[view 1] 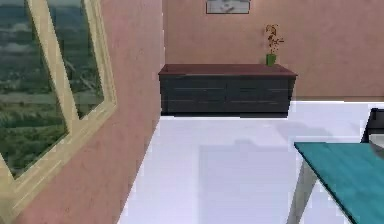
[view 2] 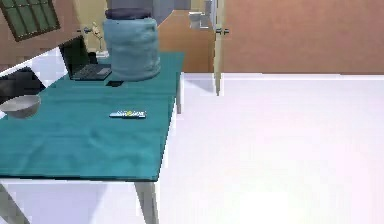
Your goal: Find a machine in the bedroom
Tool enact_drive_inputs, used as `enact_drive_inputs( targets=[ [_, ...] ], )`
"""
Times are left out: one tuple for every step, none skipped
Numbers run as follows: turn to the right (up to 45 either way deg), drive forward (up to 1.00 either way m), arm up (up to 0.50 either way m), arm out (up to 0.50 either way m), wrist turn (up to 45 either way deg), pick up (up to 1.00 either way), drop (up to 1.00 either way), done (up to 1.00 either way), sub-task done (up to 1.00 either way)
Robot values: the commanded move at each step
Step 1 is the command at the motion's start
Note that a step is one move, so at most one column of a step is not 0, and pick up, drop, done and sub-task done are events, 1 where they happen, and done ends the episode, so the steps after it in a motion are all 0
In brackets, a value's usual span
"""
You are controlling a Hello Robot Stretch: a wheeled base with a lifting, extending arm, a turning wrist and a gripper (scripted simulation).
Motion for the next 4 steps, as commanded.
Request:
enact_drive_inputs(
  targets=[
    [0.0, 1.00, 0.00, 0.00, 0.0, 0.00, 0.00, 0.00, 0.00],
    [9.0, 0.00, 0.00, 0.00, 0.0, 0.00, 0.00, 0.00, 0.00],
    [0.0, 0.20, 0.00, 0.00, 0.0, 0.00, 0.00, 0.00, 0.00],
    [45.0, 0.00, 0.00, 0.00, 0.0, 0.00, 0.00, 0.00, 0.00]
  ],
)
